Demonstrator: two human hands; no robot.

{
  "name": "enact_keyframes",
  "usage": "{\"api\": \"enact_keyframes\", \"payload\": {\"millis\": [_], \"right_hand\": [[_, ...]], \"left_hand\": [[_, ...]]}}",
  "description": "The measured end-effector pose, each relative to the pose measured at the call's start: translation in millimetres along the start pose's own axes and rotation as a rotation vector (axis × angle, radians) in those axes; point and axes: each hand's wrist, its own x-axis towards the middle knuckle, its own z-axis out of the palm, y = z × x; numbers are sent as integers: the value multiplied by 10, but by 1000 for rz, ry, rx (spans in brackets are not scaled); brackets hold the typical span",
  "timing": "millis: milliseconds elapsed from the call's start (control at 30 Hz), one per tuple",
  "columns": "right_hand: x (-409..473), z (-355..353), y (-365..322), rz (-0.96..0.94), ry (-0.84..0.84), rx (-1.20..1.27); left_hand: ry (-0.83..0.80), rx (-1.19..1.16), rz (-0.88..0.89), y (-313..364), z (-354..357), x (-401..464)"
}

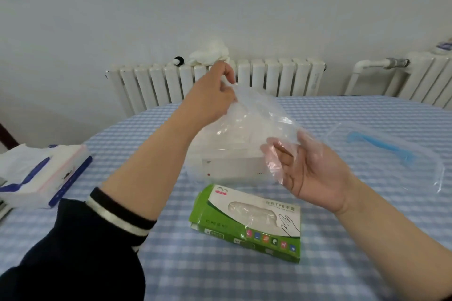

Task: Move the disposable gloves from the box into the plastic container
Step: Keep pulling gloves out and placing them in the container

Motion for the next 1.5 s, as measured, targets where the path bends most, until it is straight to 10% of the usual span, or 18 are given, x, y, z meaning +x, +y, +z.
{"api": "enact_keyframes", "payload": {"millis": [267,801,1301,1501], "right_hand": [[44,-29,-37,-55,136,132],[-74,54,-37,73,-53,-246],[-90,59,326,-204,-241,-1938],[-3,-4,457,-260,-273,-2130]], "left_hand": [[-121,338,-173,-461,75,202],[-263,951,66,-687,31,141],[538,219,386,-636,-49,-475],[172,291,803,-658,382,-1074]]}}
